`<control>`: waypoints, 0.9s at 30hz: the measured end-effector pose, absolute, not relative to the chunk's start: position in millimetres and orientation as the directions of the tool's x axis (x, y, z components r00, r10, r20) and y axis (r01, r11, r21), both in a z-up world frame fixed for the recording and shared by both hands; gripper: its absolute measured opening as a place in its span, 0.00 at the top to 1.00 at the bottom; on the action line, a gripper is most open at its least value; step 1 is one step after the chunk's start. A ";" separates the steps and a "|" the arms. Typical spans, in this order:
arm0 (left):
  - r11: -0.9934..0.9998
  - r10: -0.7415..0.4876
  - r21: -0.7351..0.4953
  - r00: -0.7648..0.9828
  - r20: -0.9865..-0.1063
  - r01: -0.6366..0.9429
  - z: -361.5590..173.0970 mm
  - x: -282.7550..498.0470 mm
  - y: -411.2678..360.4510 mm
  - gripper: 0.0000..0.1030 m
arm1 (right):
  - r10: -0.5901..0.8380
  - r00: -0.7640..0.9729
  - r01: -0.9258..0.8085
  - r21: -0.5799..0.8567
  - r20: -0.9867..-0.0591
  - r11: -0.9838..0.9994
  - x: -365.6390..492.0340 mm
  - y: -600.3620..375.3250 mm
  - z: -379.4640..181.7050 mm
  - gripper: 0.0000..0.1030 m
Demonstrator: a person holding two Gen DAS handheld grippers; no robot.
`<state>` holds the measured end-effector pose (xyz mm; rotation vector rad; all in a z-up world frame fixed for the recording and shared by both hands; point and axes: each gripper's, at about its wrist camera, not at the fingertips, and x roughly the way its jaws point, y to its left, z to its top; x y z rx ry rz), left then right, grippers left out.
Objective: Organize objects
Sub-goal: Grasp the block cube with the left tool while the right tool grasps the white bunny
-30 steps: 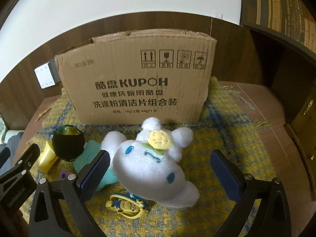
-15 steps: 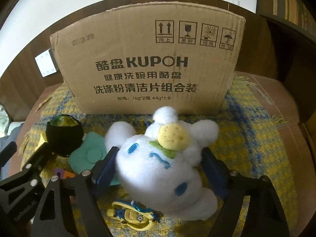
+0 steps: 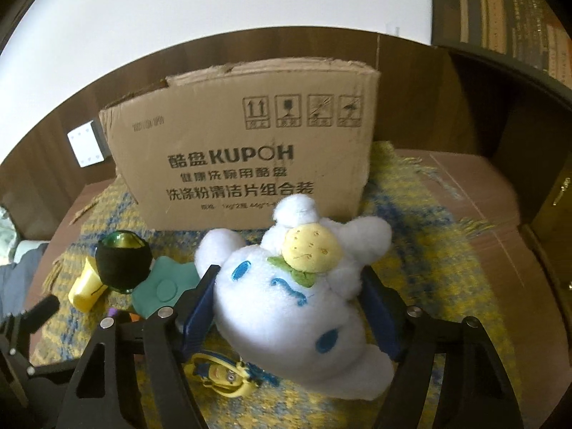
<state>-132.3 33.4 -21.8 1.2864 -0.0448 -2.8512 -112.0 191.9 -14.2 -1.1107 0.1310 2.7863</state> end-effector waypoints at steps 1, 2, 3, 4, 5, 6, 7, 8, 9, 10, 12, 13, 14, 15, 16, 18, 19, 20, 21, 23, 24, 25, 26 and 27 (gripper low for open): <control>-1.000 -0.019 0.029 -0.657 -0.754 -0.004 -23.8 -131.7 33.8 0.00 | 0.100 -0.719 -0.163 0.028 -0.688 -0.986 -110.5 193.2 -13.3 0.28; -1.000 -0.016 0.028 -0.652 -0.758 -0.008 -25.9 -130.5 34.6 0.00 | 0.101 -0.718 -0.166 0.028 -0.688 -0.986 -109.2 194.4 -13.2 0.28; -0.999 -0.015 0.031 -0.647 -0.763 -0.014 -28.5 -129.2 36.5 0.01 | 0.102 -0.717 -0.167 0.028 -0.690 -0.986 -109.3 194.2 -13.8 0.28; -0.999 -0.015 0.035 -0.641 -0.767 -0.018 -31.3 -128.9 37.7 0.01 | 0.101 -0.716 -0.167 0.029 -0.691 -0.985 -108.4 196.0 -13.6 0.28; -0.999 -0.014 0.036 -0.638 -0.770 -0.021 -33.7 -128.8 38.1 0.02 | 0.101 -0.714 -0.169 0.031 -0.692 -0.985 -108.1 196.5 -14.0 0.28; -0.999 -0.014 0.036 -0.631 -0.776 -0.022 -36.7 -128.9 38.6 0.05 | 0.101 -0.714 -0.170 0.032 -0.693 -0.985 -107.8 197.1 -14.0 0.28; -0.999 -0.014 0.036 -0.625 -0.780 -0.022 -39.2 -130.2 37.8 0.06 | 0.102 -0.714 -0.171 0.032 -0.693 -0.985 -108.4 195.7 -14.1 0.28; -0.999 -0.013 0.035 -0.619 -0.785 -0.023 -41.5 -131.5 37.4 0.12 | 0.102 -0.714 -0.172 0.032 -0.692 -0.985 -108.0 196.0 -13.9 0.28; -0.999 -0.011 0.032 -0.612 -0.791 -0.023 -43.8 -133.0 37.3 0.20 | 0.103 -0.715 -0.172 0.031 -0.692 -0.985 -108.4 195.4 -13.8 0.28; -0.999 -0.007 0.026 -0.604 -0.797 -0.023 -46.0 -134.4 37.4 0.26 | 0.104 -0.715 -0.172 0.030 -0.691 -0.985 -108.4 194.4 -14.0 0.28; -1.000 0.010 0.008 -0.589 -0.808 -0.028 -50.1 -138.2 36.7 0.39 | 0.104 -0.716 -0.171 0.029 -0.690 -0.985 -108.0 194.5 -13.7 0.28; -1.000 0.012 0.007 -0.589 -0.808 -0.031 -50.6 -138.8 37.2 0.42 | 0.104 -0.716 -0.171 0.029 -0.690 -0.985 -106.5 195.5 -14.0 0.28; -0.999 0.012 0.011 -0.594 -0.804 -0.035 -50.1 -138.5 38.3 0.49 | 0.105 -0.716 -0.171 0.028 -0.690 -0.985 -106.4 195.7 -14.1 0.28; -0.999 0.013 0.014 -0.596 -0.803 -0.040 -49.6 -138.1 39.7 0.59 | 0.105 -0.716 -0.172 0.029 -0.690 -0.985 -106.3 196.1 -14.2 0.28; -0.999 0.015 0.016 -0.597 -0.802 -0.046 -49.2 -137.8 41.3 0.62 | 0.106 -0.716 -0.172 0.028 -0.690 -0.985 -106.0 195.9 -14.1 0.28; -0.998 0.015 0.020 -0.601 -0.799 -0.051 -48.1 -137.1 42.8 0.62 | 0.106 -0.717 -0.172 0.028 -0.689 -0.985 -105.7 196.3 -14.0 0.28; -0.998 0.014 0.024 -0.603 -0.798 -0.054 -47.5 -136.7 43.7 0.62 | 0.107 -0.718 -0.173 0.027 -0.688 -0.985 -105.9 195.8 -13.8 0.28; -0.998 0.011 0.026 -0.605 -0.796 -0.054 -47.1 -136.0 44.5 0.62 | 0.108 -0.720 -0.173 0.026 -0.686 -0.985 -105.5 195.1 -13.3 0.28; -0.998 0.011 0.027 -0.606 -0.795 -0.053 -46.5 -135.7 44.0 0.62 | 0.109 -0.722 -0.172 0.024 -0.683 -0.985 -104.9 194.6 -12.6 0.28; -0.998 0.008 0.030 -0.614 -0.790 -0.051 -43.7 -134.6 43.8 0.62 | 0.111 -0.726 -0.170 0.021 -0.679 -0.985 -103.8 193.6 -10.8 0.28; -0.998 0.006 0.030 -0.621 -0.784 -0.048 -40.7 -133.8 43.1 0.62 | 0.112 -0.728 -0.169 0.018 -0.676 -0.985 -103.2 192.8 -9.4 0.28; -0.999 0.005 0.030 -0.627 -0.779 -0.045 -38.3 -132.6 42.7 0.62 | 0.113 -0.730 -0.168 0.017 -0.674 -0.986 -102.5 192.3 -8.1 0.28; -0.999 0.003 0.031 -0.635 -0.772 -0.042 -34.6 -131.7 42.0 0.62 | 0.113 -0.733 -0.167 0.016 -0.671 -0.986 -101.7 192.0 -6.6 0.28; -0.999 0.002 0.031 -0.643 -0.766 -0.041 -30.9 -131.2 41.3 0.62 | 0.114 -0.737 -0.166 0.016 -0.666 -0.986 -100.5 191.8 -4.5 0.28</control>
